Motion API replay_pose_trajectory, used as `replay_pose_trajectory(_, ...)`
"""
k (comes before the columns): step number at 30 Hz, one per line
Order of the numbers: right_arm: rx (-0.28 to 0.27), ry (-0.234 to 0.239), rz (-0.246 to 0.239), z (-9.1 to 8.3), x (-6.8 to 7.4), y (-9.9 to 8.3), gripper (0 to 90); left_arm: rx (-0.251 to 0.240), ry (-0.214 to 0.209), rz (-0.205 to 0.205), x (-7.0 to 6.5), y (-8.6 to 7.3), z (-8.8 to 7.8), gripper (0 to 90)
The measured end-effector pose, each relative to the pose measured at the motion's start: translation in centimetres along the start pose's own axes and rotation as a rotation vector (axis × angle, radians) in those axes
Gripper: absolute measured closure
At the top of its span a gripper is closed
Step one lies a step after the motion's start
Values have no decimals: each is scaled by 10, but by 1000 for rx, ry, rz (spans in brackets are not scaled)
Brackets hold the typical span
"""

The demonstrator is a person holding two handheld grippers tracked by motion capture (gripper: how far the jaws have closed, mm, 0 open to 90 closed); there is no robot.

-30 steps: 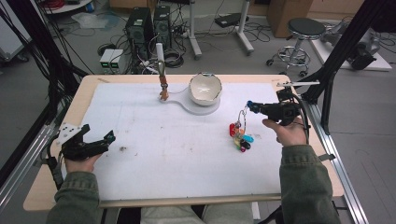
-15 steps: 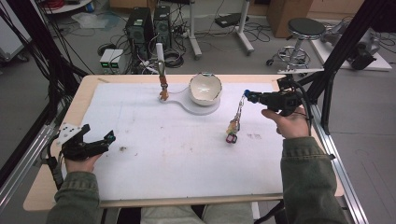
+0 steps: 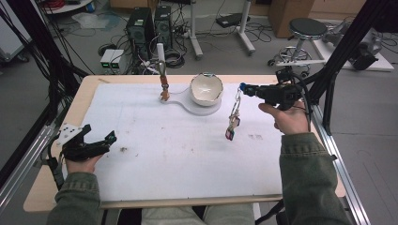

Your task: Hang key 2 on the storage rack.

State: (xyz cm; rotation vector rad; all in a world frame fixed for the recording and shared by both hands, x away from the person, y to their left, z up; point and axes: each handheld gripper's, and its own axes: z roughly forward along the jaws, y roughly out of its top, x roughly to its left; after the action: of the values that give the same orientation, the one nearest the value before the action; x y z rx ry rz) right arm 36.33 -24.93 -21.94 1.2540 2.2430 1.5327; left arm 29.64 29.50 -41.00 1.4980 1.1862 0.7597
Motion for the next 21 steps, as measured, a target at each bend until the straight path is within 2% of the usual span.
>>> replay_pose_trajectory(13, -7, 32, -2, 11, 15, 6, 876, -22, -31, 17, -9, 7, -2, 20)
replay_pose_trajectory(21, -6, 47, -2, 23, 24, 9, 877, -33, -71, 42, -20, 14, -1, 20)
